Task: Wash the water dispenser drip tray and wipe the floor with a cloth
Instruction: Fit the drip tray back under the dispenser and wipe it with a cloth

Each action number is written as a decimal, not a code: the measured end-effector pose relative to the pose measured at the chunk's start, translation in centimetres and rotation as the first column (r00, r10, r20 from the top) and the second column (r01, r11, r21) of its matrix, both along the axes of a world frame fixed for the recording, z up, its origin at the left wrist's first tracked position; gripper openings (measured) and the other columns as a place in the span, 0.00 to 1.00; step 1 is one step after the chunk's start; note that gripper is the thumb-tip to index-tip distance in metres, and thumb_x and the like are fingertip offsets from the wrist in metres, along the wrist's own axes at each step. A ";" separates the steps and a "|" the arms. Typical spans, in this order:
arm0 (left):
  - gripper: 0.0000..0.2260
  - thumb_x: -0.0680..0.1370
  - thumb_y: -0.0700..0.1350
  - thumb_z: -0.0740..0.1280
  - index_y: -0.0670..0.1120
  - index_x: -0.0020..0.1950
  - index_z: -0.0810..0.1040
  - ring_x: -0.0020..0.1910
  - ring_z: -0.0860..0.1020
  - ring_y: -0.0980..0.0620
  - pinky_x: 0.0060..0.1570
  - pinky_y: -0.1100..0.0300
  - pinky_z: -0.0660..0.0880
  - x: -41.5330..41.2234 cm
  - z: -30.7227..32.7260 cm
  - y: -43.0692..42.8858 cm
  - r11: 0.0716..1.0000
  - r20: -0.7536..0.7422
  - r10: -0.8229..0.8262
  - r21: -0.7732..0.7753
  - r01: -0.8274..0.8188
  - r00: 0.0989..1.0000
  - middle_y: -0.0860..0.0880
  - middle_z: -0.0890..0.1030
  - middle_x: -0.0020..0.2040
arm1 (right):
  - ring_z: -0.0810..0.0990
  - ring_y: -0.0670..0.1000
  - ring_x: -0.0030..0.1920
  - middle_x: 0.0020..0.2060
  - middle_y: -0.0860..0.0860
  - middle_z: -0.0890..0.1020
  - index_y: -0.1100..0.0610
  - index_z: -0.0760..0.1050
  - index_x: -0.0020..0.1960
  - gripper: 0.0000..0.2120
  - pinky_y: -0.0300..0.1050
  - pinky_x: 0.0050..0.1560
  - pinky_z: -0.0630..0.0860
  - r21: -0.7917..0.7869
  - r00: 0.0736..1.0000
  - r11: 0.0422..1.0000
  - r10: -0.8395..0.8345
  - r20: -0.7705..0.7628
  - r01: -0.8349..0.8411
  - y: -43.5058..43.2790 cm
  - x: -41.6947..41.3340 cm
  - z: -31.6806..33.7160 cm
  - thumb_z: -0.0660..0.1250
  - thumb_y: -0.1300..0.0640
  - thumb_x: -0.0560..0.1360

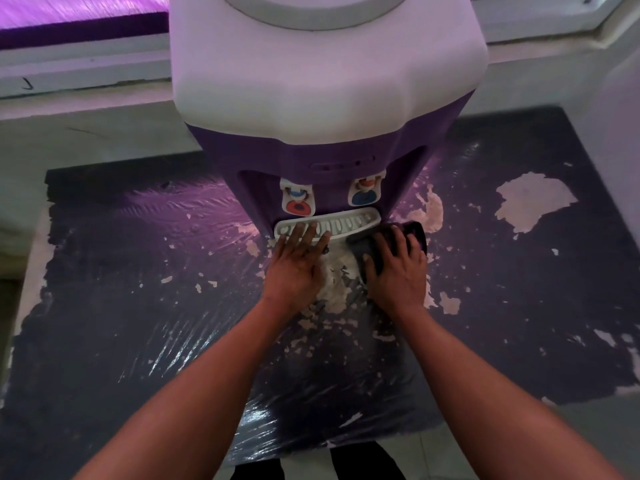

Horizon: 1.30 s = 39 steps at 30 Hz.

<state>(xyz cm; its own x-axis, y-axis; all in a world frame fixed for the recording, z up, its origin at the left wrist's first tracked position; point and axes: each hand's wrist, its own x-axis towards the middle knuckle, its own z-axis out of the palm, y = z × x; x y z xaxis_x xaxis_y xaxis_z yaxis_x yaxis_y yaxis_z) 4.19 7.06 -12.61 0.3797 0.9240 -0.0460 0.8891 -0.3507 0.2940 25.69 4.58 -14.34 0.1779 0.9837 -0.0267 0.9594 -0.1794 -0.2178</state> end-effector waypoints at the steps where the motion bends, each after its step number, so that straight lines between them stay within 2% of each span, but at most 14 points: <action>1: 0.27 0.78 0.53 0.52 0.52 0.78 0.61 0.79 0.54 0.45 0.76 0.45 0.51 0.0 0.0 0.0 1.000 0.000 -0.002 0.004 0.002 1.000 0.47 0.62 0.78 | 0.62 0.62 0.73 0.74 0.54 0.66 0.46 0.68 0.72 0.24 0.60 0.71 0.62 -0.009 1.000 1.000 -0.024 -0.002 0.024 -0.1 -0.4 0.0 0.59 0.41 0.78; 6: 0.28 0.77 0.50 0.60 0.52 0.78 0.62 0.78 0.56 0.44 0.75 0.44 0.54 -0.1 -0.3 0.1 1.000 -0.038 -0.012 0.008 0.012 0.999 0.47 0.62 0.78 | 0.68 0.63 0.66 0.69 0.58 0.73 0.51 0.72 0.69 0.22 0.59 0.61 0.71 0.002 0.996 0.997 -0.077 -0.039 0.077 -1.8 -3.0 0.1 0.63 0.46 0.76; 10: 0.29 0.77 0.55 0.50 0.53 0.78 0.60 0.78 0.55 0.43 0.75 0.44 0.53 -0.3 0.4 0.6 0.998 -0.059 -0.034 -0.054 0.031 0.998 0.48 0.61 0.78 | 0.71 0.64 0.61 0.64 0.59 0.76 0.54 0.76 0.65 0.20 0.58 0.53 0.73 0.061 0.998 0.998 0.014 -0.066 -0.010 -3.9 -5.2 0.2 0.66 0.50 0.74; 12: 0.31 0.75 0.56 0.47 0.54 0.79 0.56 0.79 0.51 0.45 0.76 0.46 0.49 -0.4 0.8 0.9 0.993 -0.081 -0.059 -0.111 0.050 0.995 0.49 0.56 0.80 | 0.72 0.64 0.62 0.64 0.58 0.76 0.54 0.76 0.65 0.20 0.58 0.55 0.73 0.062 0.994 0.996 0.072 -0.087 -0.067 -4.9 -6.4 0.2 0.65 0.50 0.75; 17: 0.31 0.76 0.48 0.52 0.55 0.80 0.49 0.79 0.44 0.48 0.77 0.47 0.42 -0.3 1.5 0.6 0.987 -0.128 -0.077 -0.153 0.057 0.989 0.50 0.49 0.81 | 0.69 0.63 0.68 0.68 0.55 0.73 0.54 0.74 0.68 0.21 0.59 0.65 0.69 0.041 0.950 0.963 0.270 -0.157 -0.267 -6.2 -9.3 -0.1 0.62 0.51 0.76; 22: 0.27 0.78 0.47 0.56 0.50 0.79 0.59 0.79 0.48 0.46 0.77 0.44 0.46 -0.8 1.6 -1.1 0.988 -0.003 -0.107 0.111 0.107 0.994 0.46 0.56 0.80 | 0.69 0.64 0.69 0.67 0.61 0.75 0.62 0.71 0.71 0.25 0.59 0.68 0.67 0.016 0.935 0.964 0.263 -0.238 -0.267 -4.6 -10.5 -0.7 0.63 0.53 0.76; 24: 0.24 0.80 0.47 0.56 0.48 0.77 0.64 0.79 0.52 0.45 0.76 0.43 0.50 -1.0 1.1 -2.8 0.992 0.076 -0.006 0.127 -0.003 0.997 0.45 0.61 0.78 | 0.71 0.63 0.68 0.67 0.60 0.75 0.62 0.72 0.70 0.23 0.58 0.68 0.68 0.020 0.939 0.965 0.257 -0.228 -0.260 -4.2 -10.9 -0.6 0.60 0.54 0.78; 26: 0.21 0.81 0.46 0.57 0.44 0.73 0.70 0.77 0.59 0.41 0.74 0.43 0.56 -1.5 0.5 -4.7 0.986 0.161 0.147 0.057 -0.158 0.976 0.42 0.68 0.74 | 0.72 0.61 0.67 0.66 0.57 0.76 0.58 0.74 0.69 0.22 0.55 0.70 0.67 0.031 0.942 0.964 0.265 -0.205 -0.265 -4.2 -11.4 0.0 0.57 0.52 0.79; 28: 0.20 0.80 0.45 0.56 0.41 0.70 0.73 0.73 0.65 0.38 0.71 0.42 0.62 -2.4 -0.3 -6.3 0.973 0.214 0.229 -0.017 -0.231 0.950 0.40 0.72 0.71 | 0.74 0.61 0.63 0.63 0.56 0.77 0.55 0.78 0.64 0.20 0.55 0.68 0.69 0.057 0.947 0.967 0.256 -0.196 -0.250 -4.2 -11.9 0.9 0.56 0.52 0.77; 30: 0.21 0.79 0.45 0.56 0.39 0.69 0.73 0.70 0.67 0.37 0.70 0.45 0.65 -3.3 -0.8 -7.9 0.965 0.243 0.263 -0.073 -0.253 0.934 0.38 0.72 0.70 | 0.73 0.62 0.61 0.62 0.57 0.77 0.54 0.79 0.61 0.17 0.54 0.66 0.70 0.020 0.955 0.972 0.235 -0.183 -0.236 -4.1 -12.2 1.2 0.59 0.53 0.76; 32: 0.23 0.76 0.44 0.57 0.38 0.70 0.72 0.71 0.67 0.38 0.72 0.49 0.64 -3.6 -0.2 -8.8 0.940 0.286 0.337 -0.157 -0.303 0.897 0.37 0.69 0.72 | 0.73 0.62 0.62 0.62 0.56 0.77 0.53 0.79 0.61 0.16 0.52 0.65 0.66 -0.051 0.957 0.969 0.230 -0.175 -0.242 -3.6 -12.7 1.6 0.62 0.55 0.76; 35: 0.23 0.75 0.40 0.62 0.40 0.70 0.72 0.72 0.65 0.39 0.72 0.53 0.61 -3.9 0.9 -8.8 0.859 0.357 0.506 -0.289 -0.422 0.785 0.36 0.67 0.73 | 0.77 0.59 0.57 0.57 0.54 0.81 0.52 0.81 0.57 0.15 0.50 0.62 0.67 -0.122 0.940 0.960 0.211 -0.270 -0.250 -2.9 -14.0 2.6 0.65 0.56 0.72; 37: 0.21 0.76 0.42 0.63 0.40 0.68 0.71 0.70 0.66 0.39 0.71 0.50 0.63 -4.0 1.6 -8.6 0.792 0.372 0.610 -0.325 -0.518 0.700 0.37 0.67 0.72 | 0.80 0.57 0.55 0.53 0.53 0.84 0.51 0.81 0.56 0.15 0.49 0.59 0.73 -0.123 0.912 0.967 0.164 -0.377 -0.225 -2.4 -14.8 4.1 0.65 0.55 0.71; 39: 0.20 0.77 0.48 0.64 0.41 0.66 0.71 0.66 0.69 0.39 0.66 0.49 0.67 -4.1 2.5 -8.3 0.685 0.384 0.726 -0.333 -0.648 0.570 0.39 0.70 0.67 | 0.81 0.54 0.55 0.55 0.50 0.84 0.51 0.80 0.58 0.14 0.44 0.57 0.73 -0.160 0.872 0.973 0.067 -0.485 -0.164 -2.0 -15.2 5.8 0.65 0.54 0.74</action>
